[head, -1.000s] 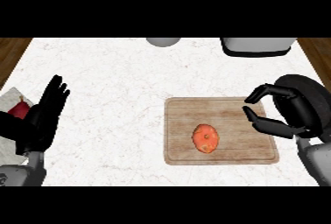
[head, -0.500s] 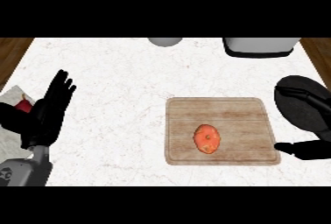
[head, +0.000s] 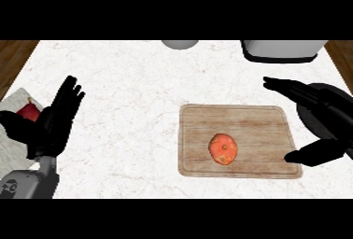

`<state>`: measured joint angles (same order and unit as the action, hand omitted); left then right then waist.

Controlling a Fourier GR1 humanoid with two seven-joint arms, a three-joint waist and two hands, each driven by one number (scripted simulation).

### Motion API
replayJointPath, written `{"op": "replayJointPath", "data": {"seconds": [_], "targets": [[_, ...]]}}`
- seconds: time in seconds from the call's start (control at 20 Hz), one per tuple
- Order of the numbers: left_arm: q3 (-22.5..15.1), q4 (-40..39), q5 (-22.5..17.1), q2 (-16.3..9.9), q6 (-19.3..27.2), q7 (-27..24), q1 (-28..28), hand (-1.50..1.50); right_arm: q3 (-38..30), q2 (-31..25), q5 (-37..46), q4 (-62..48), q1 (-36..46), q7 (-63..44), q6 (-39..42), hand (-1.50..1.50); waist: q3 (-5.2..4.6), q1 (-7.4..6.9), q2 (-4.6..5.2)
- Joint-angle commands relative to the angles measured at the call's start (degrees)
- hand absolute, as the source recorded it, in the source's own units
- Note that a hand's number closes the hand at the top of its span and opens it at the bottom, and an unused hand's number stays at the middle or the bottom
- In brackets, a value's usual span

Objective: Pick the squash from the cutting board and place it in the pan

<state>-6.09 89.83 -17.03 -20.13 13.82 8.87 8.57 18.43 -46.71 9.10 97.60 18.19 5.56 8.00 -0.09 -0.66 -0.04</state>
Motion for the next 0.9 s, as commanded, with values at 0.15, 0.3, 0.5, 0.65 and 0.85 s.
{"op": "replayJointPath", "data": {"seconds": [0.15,0.3,0.5,0.65,0.85], "targets": [[0.1,-3.5,0.5,2.0,-1.0,-1.5,0.9,0.00,9.6,2.7,7.9,-1.0,9.2,-11.7,10.4,-1.50,-0.01,-0.12,0.20],[1.3,-0.5,-0.7,0.2,-1.4,1.5,1.6,0.00,13.2,-0.7,8.0,-0.2,8.9,-15.8,18.7,-1.50,-0.04,0.01,0.00],[1.9,-3.6,1.0,0.7,-2.5,-1.3,1.2,0.00,14.3,3.6,8.6,1.9,11.2,-21.3,24.6,-1.50,0.02,0.48,0.02],[3.4,1.3,0.3,0.0,-2.5,2.4,-0.5,0.00,16.8,8.0,15.3,4.8,6.4,-22.8,22.0,-1.50,0.08,0.54,-0.07],[1.5,0.0,2.9,3.2,-0.3,2.1,0.8,0.00,17.9,6.8,23.2,2.0,8.6,-20.0,23.0,-1.50,0.09,0.46,0.05]]}}
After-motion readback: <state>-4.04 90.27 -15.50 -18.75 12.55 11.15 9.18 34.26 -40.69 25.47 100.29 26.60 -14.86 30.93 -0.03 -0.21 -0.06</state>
